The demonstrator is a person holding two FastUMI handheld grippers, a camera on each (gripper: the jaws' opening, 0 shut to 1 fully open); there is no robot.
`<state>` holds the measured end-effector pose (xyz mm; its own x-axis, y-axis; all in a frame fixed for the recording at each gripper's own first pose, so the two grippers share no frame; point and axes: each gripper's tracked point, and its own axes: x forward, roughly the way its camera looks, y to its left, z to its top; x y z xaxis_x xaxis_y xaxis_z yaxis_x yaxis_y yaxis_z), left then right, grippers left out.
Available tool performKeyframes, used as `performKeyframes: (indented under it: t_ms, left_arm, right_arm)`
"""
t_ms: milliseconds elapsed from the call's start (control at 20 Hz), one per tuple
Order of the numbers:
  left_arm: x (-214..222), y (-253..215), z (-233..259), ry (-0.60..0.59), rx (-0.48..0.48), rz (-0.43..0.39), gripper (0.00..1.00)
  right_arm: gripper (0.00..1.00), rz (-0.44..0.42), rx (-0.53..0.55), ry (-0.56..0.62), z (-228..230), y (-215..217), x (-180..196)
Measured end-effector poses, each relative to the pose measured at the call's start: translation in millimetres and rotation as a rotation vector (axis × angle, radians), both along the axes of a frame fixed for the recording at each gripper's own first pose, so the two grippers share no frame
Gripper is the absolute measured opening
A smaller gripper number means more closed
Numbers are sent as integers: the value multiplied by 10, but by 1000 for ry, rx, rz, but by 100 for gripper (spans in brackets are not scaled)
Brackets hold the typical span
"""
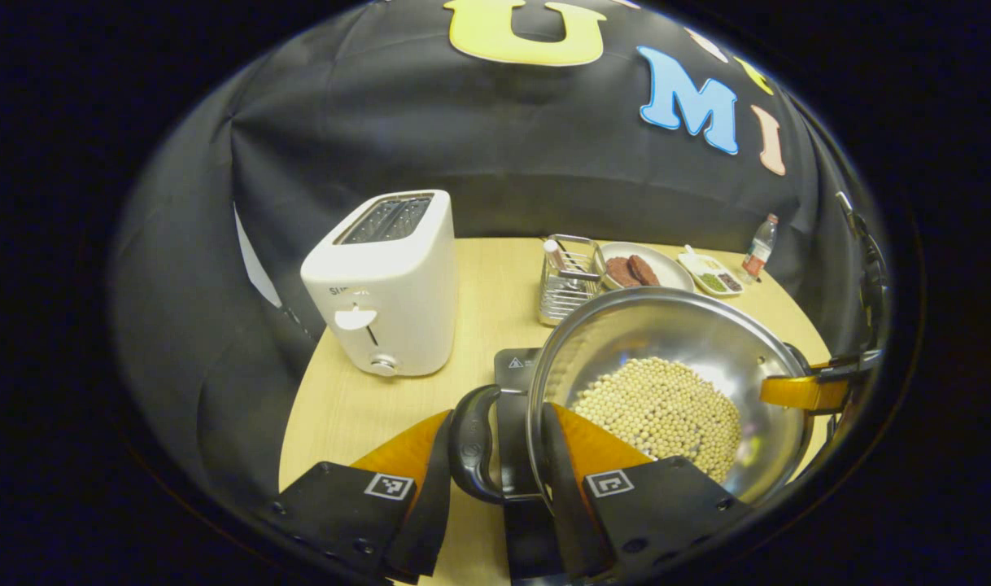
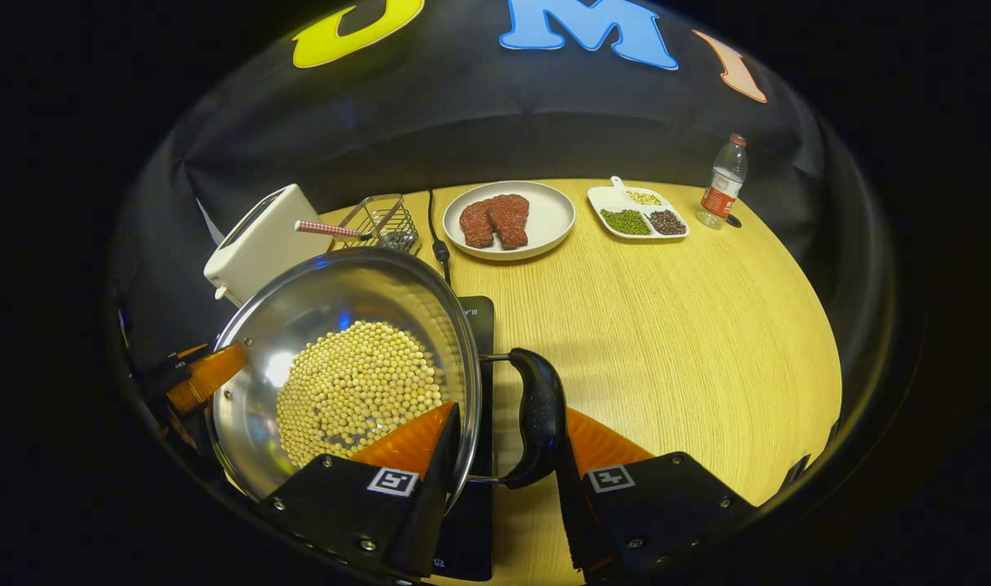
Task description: First push the handle of the pot to place it horizontally, then grasp the pot with both hands and set it on the induction cooktop.
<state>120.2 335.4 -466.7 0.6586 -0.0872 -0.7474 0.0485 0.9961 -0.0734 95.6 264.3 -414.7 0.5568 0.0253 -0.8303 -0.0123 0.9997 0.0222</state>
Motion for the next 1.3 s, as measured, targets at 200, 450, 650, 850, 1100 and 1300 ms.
performKeyframes:
  t_ms: [200, 450, 650, 850, 1100, 1300]
  left_arm:
    - [-14, 26, -46, 2, -6, 4, 60]
    - [-23, 37, -69, -3, -6, 7, 59]
    - [-23, 62, -76, -13, -4, 19, 62]
    - [-17, 91, -32, -38, 0, 32, 66]
    - [-11, 156, 195, -88, 2, 77, 95]
    - [-114, 158, 677, -183, -1, 134, 92]
  right_arm:
    - [61, -2, -5, 0, -41, 19, 14]
    - [61, -11, -8, 14, -116, 19, -20]
    - [61, -14, 2, 3, -114, 37, 8]
    - [55, -15, 16, -12, -103, 49, 20]
    - [75, 51, -18, -100, 117, 43, 95]
    - [83, 38, 12, -256, 624, -70, 206]
